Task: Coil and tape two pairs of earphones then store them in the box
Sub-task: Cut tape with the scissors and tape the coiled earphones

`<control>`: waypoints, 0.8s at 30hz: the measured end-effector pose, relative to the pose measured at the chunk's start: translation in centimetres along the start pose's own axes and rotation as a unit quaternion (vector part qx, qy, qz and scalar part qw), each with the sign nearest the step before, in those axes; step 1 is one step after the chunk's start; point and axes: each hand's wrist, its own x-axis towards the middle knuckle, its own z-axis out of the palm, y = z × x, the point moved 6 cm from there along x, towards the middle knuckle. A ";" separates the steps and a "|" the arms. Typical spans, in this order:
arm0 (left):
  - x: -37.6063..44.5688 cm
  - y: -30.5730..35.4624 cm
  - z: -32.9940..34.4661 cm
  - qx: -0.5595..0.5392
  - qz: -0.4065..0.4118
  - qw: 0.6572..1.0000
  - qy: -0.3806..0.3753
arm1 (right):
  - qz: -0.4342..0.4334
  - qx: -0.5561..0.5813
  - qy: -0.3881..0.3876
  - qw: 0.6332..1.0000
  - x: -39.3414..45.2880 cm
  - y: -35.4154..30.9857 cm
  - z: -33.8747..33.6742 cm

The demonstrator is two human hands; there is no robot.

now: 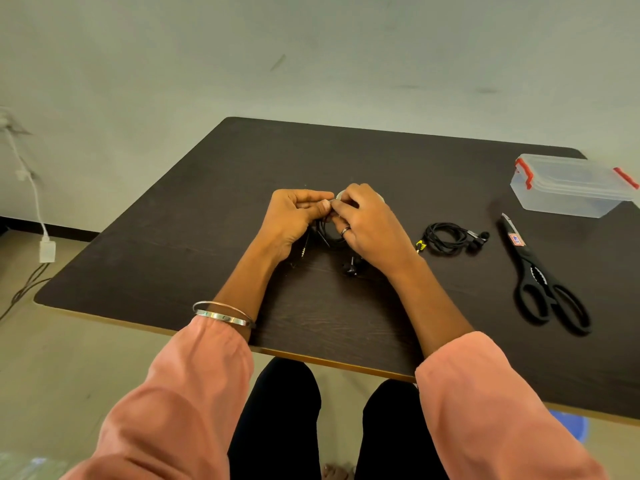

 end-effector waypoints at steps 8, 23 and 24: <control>0.2 -0.3 -0.4 -0.064 -0.049 0.996 0.035 | 0.004 0.031 -0.028 0.999 -0.5 1.0 0.3; -0.3 0.5 0.3 -0.024 -0.014 1.000 -0.002 | 0.290 0.405 0.062 0.865 -0.7 3.2 -0.9; -0.3 0.6 0.3 -0.022 -0.007 1.000 -0.001 | 0.292 0.409 0.061 0.862 -0.7 3.2 -0.8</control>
